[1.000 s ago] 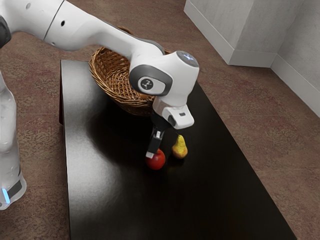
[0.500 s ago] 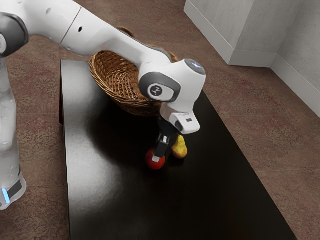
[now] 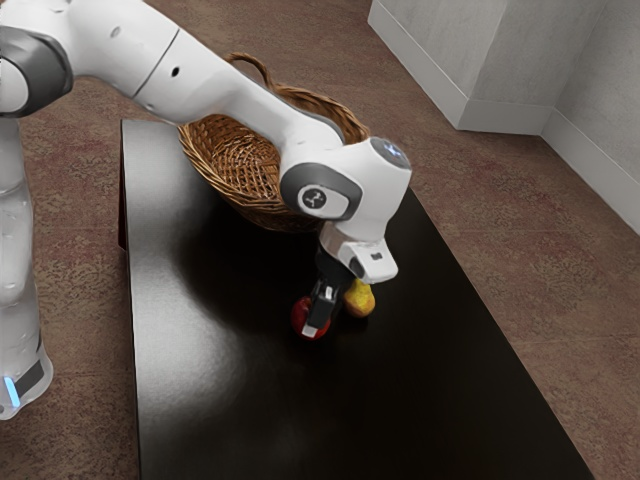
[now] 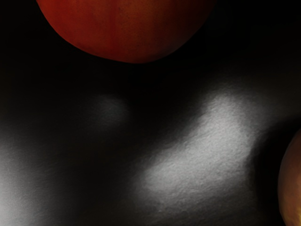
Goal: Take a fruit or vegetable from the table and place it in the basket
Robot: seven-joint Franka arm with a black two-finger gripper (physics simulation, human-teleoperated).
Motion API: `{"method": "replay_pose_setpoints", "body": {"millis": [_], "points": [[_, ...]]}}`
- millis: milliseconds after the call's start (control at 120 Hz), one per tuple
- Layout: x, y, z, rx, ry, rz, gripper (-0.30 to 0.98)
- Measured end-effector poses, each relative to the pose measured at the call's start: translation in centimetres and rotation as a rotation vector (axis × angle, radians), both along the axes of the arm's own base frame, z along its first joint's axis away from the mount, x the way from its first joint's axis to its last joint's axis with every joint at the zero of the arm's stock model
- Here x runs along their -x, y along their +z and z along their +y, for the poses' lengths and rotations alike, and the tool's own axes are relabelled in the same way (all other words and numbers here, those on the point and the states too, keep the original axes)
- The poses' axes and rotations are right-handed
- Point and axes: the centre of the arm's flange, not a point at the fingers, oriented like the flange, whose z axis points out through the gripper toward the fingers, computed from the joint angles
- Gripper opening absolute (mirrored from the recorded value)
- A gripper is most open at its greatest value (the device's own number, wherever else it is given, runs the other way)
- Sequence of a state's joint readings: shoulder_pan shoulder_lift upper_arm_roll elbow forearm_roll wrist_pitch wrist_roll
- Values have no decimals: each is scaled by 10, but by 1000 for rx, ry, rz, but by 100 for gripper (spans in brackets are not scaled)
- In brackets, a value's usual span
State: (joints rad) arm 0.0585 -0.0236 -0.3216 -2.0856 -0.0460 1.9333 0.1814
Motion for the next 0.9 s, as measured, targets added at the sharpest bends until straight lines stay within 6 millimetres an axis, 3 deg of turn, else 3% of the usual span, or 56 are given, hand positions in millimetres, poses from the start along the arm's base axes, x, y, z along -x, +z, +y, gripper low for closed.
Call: {"method": "replay_pose_setpoints", "body": {"millis": [250,408,583,900], "points": [[-4,-12,-2,5,-4,2,68],[-5,-10,-2,-7,-15,-13,37],[-7,-9,-1,-15,-25,-24,32],[-23,46,-6,-10,-33,-82,30]]}}
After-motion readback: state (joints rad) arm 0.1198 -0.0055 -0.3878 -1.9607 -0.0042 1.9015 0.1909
